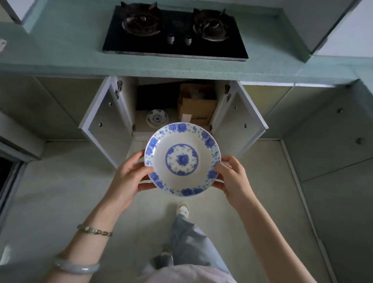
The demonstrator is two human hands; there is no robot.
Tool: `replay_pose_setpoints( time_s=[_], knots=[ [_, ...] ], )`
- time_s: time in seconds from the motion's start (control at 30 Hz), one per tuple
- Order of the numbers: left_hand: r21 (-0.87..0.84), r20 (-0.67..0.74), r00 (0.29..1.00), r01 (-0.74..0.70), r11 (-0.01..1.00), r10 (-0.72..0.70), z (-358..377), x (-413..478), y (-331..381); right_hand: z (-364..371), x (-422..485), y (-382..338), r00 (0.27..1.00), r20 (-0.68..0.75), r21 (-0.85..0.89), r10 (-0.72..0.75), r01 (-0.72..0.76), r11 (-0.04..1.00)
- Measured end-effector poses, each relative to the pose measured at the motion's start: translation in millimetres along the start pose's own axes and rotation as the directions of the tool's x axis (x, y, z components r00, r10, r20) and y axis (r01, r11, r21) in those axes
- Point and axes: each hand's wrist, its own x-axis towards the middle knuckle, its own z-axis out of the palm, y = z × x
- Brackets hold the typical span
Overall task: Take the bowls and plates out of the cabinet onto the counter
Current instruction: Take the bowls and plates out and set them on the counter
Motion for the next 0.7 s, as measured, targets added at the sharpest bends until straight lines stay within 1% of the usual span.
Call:
replay_pose_setpoints(
  time_s=[0.2, 0.37, 0.53, 0.7],
  knots=[
    [0.038, 0.09, 0.995, -0.034, 0.999, 0.031, 33.0, -26.6, -5.9, -37.3, -44.4, 11.9, 0.996, -0.069, 0.052, -0.054, 0.058, 0.997],
    [0.101, 0.182, 0.981, -0.08, 0.992, 0.061, 73.3, -39.8, -11.4, -81.5, -68.9, 23.2, 0.986, -0.155, 0.079, -0.059, 0.072, 0.994],
    [0.136, 0.276, 0.961, -0.071, 0.988, 0.031, 133.5, -41.4, -18.3, -142.1, -88.7, 28.6, 0.967, -0.245, 0.12, -0.07, 0.102, 0.988],
    [0.143, 0.334, 0.943, -0.054, 0.988, 0.003, 203.5, -43.3, -30.5, -209.6, -103.1, 26.8, 0.947, -0.31, 0.129, -0.089, 0.135, 0.982]
  ],
)
